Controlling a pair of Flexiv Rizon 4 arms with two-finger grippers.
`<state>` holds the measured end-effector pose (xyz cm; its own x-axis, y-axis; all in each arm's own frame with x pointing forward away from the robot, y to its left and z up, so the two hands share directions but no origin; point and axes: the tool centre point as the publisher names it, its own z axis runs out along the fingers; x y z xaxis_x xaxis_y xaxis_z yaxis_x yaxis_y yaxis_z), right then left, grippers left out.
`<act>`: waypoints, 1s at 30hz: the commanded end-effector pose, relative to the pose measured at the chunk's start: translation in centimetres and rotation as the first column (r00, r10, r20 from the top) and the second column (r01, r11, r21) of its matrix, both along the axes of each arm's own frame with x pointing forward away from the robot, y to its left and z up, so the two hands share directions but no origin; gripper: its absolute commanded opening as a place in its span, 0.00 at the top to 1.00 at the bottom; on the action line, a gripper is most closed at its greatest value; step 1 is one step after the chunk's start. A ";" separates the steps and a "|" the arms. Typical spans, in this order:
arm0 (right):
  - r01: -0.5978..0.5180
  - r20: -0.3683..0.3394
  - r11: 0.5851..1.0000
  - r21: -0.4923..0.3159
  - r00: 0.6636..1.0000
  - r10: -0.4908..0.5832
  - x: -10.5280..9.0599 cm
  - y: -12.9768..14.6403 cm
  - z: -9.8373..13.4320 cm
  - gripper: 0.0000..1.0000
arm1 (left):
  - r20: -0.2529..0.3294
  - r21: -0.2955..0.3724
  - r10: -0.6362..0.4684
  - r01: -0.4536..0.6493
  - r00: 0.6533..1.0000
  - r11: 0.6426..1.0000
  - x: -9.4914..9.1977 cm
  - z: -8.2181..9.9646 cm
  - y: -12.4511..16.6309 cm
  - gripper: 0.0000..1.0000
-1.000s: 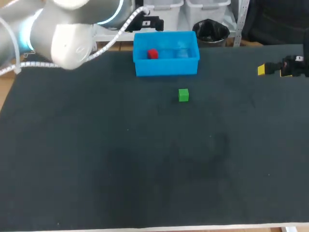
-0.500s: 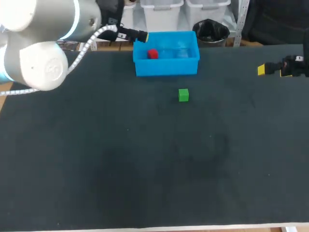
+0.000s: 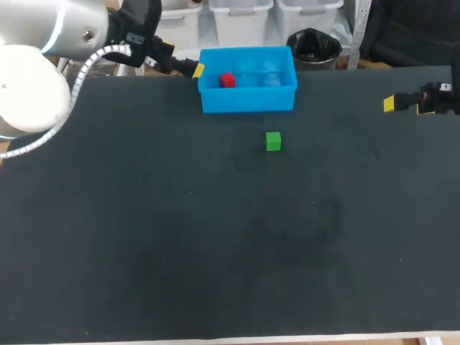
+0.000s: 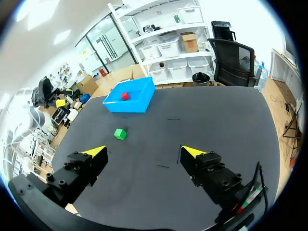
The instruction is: Use the left arm to pick the red cube and place it into the blue plastic box first, then use the right arm to grasp the green cube and put it into the same blue plastic box after the first action is fully finished.
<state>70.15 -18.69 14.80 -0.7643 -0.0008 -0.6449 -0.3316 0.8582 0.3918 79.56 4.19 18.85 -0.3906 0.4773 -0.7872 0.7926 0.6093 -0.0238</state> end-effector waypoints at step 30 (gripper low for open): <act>0.001 -0.001 1.000 -0.002 1.000 -0.001 0.0 0.0 0.0 0.00 | -0.063 0.011 -0.309 0.310 0.949 0.951 -2.6 -1.8 1.4 0.00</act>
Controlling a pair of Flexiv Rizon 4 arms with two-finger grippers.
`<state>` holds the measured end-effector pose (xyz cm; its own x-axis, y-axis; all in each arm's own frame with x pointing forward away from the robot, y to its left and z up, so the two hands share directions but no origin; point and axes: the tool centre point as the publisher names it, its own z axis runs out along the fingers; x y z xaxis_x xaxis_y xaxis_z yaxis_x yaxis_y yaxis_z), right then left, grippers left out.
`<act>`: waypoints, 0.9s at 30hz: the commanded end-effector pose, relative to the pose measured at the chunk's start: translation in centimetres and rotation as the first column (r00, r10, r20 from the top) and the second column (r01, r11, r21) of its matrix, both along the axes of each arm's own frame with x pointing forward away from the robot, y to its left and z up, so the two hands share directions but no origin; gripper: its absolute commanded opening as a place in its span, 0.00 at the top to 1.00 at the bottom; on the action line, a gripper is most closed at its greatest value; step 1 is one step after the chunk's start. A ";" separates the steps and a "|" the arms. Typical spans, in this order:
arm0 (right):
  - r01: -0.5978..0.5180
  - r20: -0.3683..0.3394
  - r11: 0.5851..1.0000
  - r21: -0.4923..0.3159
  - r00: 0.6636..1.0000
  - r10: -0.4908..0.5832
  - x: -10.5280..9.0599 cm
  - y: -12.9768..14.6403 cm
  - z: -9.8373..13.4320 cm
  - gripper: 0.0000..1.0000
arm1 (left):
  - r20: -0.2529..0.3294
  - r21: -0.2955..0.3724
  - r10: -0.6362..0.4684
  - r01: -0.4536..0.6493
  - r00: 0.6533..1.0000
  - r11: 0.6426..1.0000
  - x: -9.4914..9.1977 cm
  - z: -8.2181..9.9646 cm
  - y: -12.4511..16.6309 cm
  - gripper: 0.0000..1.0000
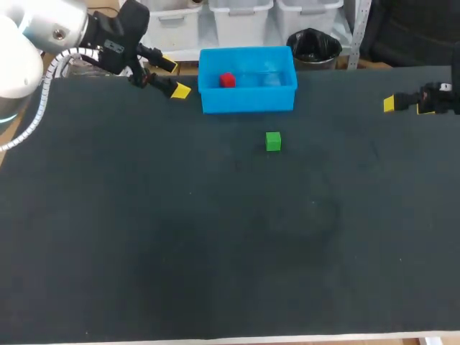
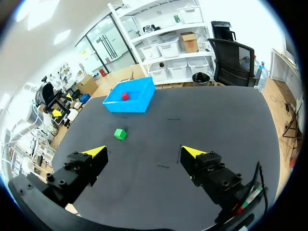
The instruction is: Use the left arm to pick the red cube and place it into the blue plastic box first, then use the right arm to grasp the green cube and put it into the same blue plastic box after the first action is fully finished.
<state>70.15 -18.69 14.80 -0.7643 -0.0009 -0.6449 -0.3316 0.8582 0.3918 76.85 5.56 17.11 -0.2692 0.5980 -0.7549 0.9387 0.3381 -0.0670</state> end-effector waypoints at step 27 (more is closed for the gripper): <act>-0.027 -0.130 0.972 -0.234 0.991 -0.003 2.4 3.6 -1.1 0.00 | 0.001 -0.002 -0.003 0.003 1.000 1.000 0.1 0.0 0.1 0.00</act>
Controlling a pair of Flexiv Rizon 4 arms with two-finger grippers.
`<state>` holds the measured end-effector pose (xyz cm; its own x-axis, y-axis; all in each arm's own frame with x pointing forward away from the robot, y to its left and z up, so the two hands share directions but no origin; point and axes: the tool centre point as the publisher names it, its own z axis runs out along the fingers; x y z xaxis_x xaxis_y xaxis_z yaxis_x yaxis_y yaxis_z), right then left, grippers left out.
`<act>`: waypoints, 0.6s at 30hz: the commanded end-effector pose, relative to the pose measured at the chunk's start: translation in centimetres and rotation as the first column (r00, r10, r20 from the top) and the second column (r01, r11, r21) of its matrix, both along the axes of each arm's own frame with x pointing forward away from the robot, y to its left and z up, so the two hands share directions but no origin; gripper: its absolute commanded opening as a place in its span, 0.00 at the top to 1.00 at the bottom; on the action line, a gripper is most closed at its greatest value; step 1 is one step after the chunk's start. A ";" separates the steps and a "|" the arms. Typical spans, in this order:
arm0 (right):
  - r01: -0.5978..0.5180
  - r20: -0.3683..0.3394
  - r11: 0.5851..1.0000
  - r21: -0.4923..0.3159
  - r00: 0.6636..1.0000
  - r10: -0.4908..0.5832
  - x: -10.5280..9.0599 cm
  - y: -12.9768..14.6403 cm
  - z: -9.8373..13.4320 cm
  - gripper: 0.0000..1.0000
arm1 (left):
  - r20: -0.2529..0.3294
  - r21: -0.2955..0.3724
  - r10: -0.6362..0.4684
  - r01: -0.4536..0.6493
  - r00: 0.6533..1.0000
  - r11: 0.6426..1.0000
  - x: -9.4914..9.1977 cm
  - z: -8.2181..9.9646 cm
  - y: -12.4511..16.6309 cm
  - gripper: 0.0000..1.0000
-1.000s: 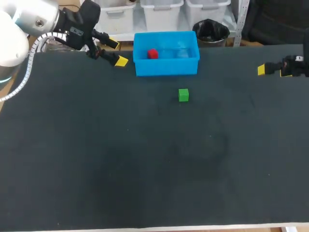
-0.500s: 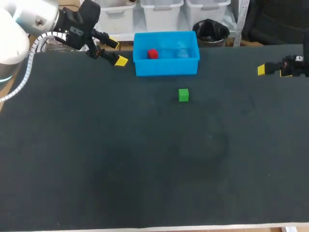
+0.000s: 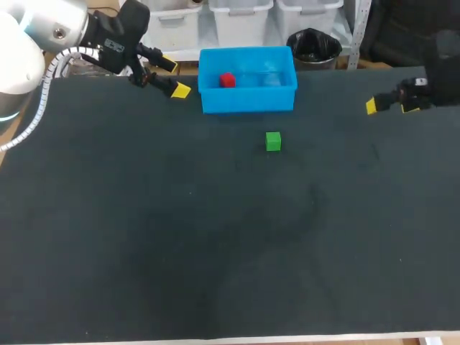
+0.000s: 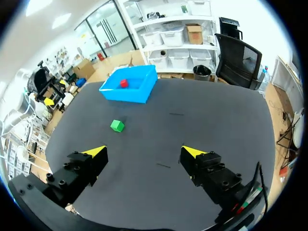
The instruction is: Use the left arm to pick the red cube and place it into the blue plastic box first, then use the right arm to grasp the green cube and put it into the same blue plastic box after the first action is fully finished.
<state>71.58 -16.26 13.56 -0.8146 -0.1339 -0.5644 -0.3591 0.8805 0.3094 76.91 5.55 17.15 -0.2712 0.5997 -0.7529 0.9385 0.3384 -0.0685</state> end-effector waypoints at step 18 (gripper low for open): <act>0.054 -0.071 0.987 -0.153 0.995 -0.065 2.7 5.3 0.4 0.00 | 0.003 -0.004 -0.003 0.003 1.000 1.000 0.0 -0.1 0.1 0.00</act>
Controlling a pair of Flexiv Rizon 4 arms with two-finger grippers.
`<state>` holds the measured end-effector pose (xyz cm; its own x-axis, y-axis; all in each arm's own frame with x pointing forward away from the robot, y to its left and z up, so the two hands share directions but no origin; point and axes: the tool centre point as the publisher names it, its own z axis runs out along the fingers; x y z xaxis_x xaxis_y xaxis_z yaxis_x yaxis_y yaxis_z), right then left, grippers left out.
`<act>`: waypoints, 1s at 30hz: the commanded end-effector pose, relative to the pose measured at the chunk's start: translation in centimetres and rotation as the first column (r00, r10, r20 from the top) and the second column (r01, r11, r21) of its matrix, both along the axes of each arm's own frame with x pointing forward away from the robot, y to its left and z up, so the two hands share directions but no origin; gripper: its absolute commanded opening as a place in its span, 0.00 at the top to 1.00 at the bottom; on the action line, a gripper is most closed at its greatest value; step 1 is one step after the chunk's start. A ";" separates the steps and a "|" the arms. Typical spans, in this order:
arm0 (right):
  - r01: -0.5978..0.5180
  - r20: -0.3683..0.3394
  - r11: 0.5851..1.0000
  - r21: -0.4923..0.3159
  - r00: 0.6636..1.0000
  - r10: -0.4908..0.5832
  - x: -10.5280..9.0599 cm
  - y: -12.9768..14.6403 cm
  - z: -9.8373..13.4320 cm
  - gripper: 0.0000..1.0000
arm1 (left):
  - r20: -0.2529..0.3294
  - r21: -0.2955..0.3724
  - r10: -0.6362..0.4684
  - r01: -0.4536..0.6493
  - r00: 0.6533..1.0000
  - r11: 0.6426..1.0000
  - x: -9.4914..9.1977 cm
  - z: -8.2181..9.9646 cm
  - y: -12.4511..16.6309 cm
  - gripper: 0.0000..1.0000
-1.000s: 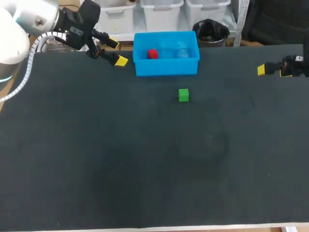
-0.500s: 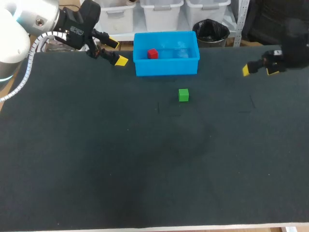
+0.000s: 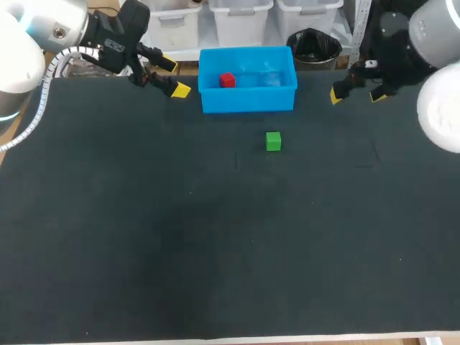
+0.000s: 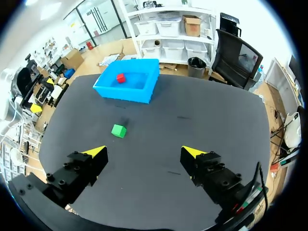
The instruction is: Use the left arm to pick the red cube and place it into the blue plastic box first, then use the right arm to grasp the green cube and put it into the same blue plastic box after the first action is fully finished.
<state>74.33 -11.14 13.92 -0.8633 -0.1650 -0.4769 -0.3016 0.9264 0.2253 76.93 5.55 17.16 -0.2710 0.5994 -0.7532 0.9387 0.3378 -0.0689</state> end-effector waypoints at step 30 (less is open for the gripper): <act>0.029 -0.001 0.996 -0.084 1.000 -0.029 2.4 3.5 0.0 0.00 | 0.004 -0.003 -0.002 0.002 1.000 1.000 0.0 -0.1 0.1 0.00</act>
